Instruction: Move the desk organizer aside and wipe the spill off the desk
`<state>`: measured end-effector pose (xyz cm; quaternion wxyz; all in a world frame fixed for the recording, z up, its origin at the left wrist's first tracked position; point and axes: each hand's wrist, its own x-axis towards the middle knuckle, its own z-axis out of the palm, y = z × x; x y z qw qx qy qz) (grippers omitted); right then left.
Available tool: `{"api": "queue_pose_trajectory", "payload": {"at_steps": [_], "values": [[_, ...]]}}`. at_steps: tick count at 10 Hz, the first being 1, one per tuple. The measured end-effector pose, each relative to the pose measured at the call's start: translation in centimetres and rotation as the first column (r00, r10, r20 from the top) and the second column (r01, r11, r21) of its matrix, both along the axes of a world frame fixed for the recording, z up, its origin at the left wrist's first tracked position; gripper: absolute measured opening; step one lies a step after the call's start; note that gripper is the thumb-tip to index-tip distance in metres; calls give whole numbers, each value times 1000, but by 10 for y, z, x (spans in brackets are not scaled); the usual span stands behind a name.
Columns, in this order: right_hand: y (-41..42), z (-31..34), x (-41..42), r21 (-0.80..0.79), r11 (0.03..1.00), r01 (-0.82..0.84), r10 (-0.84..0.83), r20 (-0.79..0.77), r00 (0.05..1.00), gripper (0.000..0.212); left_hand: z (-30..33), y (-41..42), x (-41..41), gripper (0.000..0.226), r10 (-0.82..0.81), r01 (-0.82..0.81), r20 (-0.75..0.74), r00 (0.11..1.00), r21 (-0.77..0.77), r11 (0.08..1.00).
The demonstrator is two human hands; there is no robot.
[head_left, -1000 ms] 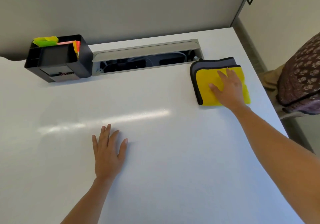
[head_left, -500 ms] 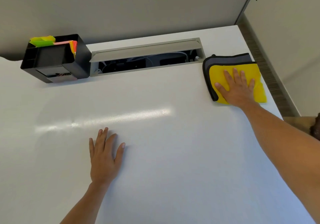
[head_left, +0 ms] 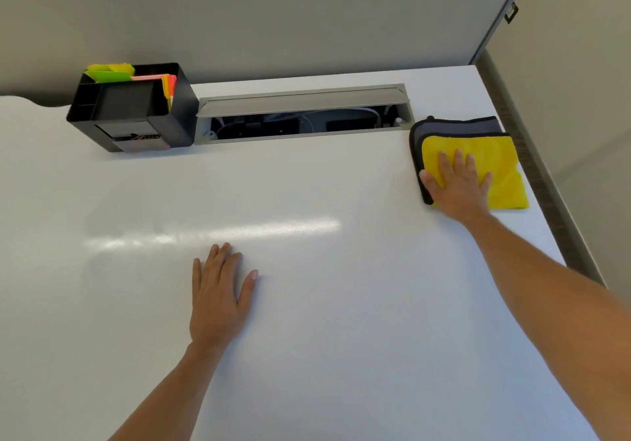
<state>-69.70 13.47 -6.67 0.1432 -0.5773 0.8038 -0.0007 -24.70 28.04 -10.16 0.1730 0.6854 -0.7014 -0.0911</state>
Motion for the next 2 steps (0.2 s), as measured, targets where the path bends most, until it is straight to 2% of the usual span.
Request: {"api": "queue_pose_trajectory", "payload": {"at_steps": [1, 2], "values": [[23, 3, 46, -125, 991, -45, 48, 16, 999, 72, 4, 0, 0, 52, -13, 13, -20, 1000, -15, 1000], [46, 0, 87, -184, 980, -82, 87, 19, 996, 70, 1, 1, -1, 51, -43, 41, -81, 996, -29, 999]]}}
